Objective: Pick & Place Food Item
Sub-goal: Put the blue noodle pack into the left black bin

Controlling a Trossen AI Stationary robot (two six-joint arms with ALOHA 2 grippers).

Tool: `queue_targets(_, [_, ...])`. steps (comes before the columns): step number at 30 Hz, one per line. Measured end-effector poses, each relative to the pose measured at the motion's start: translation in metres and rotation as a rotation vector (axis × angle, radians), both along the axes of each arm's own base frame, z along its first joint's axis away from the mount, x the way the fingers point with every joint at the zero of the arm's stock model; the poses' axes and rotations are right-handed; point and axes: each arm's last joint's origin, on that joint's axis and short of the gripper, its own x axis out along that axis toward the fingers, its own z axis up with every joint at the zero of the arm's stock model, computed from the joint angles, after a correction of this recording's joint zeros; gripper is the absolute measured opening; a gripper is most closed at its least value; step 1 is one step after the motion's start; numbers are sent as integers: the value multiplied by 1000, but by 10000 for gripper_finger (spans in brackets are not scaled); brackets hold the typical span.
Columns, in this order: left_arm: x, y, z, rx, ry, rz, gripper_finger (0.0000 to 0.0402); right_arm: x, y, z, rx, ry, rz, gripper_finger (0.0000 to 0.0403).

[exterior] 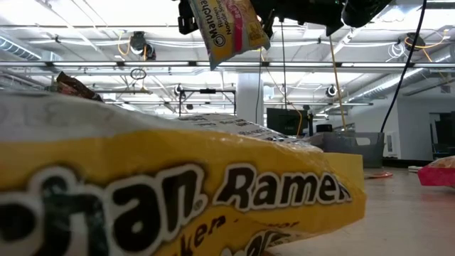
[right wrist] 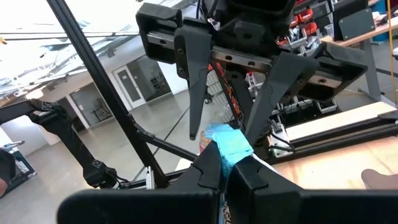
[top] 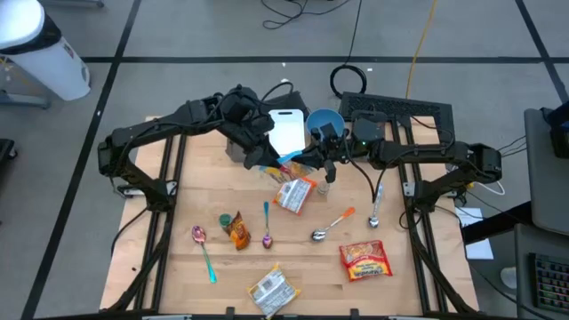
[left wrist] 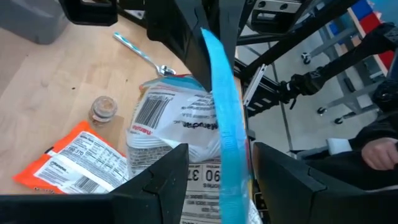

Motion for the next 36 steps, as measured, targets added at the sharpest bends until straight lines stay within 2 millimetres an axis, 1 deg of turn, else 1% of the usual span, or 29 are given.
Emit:
queue_targets(8, [0, 0, 0, 7, -2, -3, 185, 0, 0, 2, -4, -24, 0, 0])
queue_targets(11, [0, 0, 0, 10, -4, -5, 172, 0, 0, 2, -4, -24, 1, 0])
queue_targets(13, [0, 0, 0, 17, -7, -9, 151, 0, 0, 2, -4, -24, 2, 0])
queue_targets(19, [0, 0, 0, 30, -16, -14, 72, 0, 0, 2, -2, -19, 3, 0])
queue_targets(24, [3, 1, 4, 56, -67, -19, 12, 0, 0, 2, -3, -21, 4, 0])
queue_targets(25, [3, 1, 4, 64, -77, -22, 7, 0, 0, 3, -3, -22, 4, 0])
queue_targets(36, [4, 1, 5, 93, -97, -39, 5, 0, 0, 1, -1, -7, 7, 0])
